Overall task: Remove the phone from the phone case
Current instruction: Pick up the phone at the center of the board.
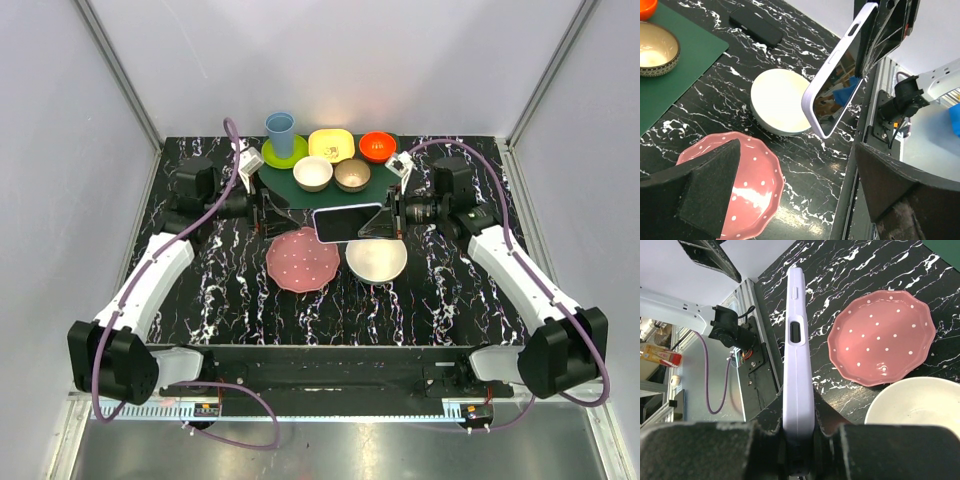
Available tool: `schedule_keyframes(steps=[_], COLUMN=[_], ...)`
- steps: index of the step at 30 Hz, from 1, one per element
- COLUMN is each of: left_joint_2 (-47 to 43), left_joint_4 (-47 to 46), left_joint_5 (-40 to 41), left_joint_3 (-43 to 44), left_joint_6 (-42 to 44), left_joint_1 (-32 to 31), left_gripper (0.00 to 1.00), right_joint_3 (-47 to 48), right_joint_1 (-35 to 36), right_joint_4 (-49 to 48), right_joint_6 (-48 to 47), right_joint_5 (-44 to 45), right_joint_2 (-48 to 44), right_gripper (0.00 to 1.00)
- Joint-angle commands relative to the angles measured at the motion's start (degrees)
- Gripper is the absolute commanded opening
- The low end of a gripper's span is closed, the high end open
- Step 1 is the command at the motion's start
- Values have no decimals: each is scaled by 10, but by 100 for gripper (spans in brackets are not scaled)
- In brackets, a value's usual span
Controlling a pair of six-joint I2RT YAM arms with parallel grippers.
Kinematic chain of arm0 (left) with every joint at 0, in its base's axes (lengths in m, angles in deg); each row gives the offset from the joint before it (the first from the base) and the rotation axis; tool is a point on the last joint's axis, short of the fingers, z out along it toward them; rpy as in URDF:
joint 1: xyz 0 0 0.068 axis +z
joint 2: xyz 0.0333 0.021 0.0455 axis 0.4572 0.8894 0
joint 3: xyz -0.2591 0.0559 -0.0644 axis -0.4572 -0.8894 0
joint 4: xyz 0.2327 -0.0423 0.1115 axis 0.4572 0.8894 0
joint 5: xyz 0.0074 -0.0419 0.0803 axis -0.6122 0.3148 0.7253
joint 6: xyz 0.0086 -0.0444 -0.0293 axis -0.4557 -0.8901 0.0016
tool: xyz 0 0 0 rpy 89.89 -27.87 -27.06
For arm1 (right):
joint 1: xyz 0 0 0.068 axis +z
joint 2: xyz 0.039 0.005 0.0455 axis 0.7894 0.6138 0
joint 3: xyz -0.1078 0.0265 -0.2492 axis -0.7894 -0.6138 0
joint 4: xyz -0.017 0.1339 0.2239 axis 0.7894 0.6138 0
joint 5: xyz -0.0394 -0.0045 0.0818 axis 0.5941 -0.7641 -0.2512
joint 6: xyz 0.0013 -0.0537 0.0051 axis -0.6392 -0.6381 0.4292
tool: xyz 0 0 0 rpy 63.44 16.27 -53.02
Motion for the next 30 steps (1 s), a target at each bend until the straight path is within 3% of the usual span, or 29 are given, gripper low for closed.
schedule_keyframes(steps=[1,6,12,16,24,30], left_joint_2=[10,46,69,79,49,63], left_joint_4=[-69,-74,-98,-114,-150,-74], left_joint_5=[-40,-116,-126,-130,-90,-49], left_joint_3=[2,20,53,67,47,95], left_joint_6=[-41,-48,-77,-106,-114,-64], left_joint_1=[1,-1,-15,-46,-84,-84], left_gripper=[99,99,99,99,99,99], right_joint_3=[4,10,21,2,-57,-71], right_joint_1=[-4,-3,-4,-3,-3,-3], right_joint_4=[-83,-116,-151,-226,-312,-319], right_joint_6=[13,25,23,55,87,84], right_joint_5=[-12,-32,-19,0,9,17], right_joint_2=[-45,-51,-58,-57,-75,-81], right_gripper=[0,2,0,0,0,0])
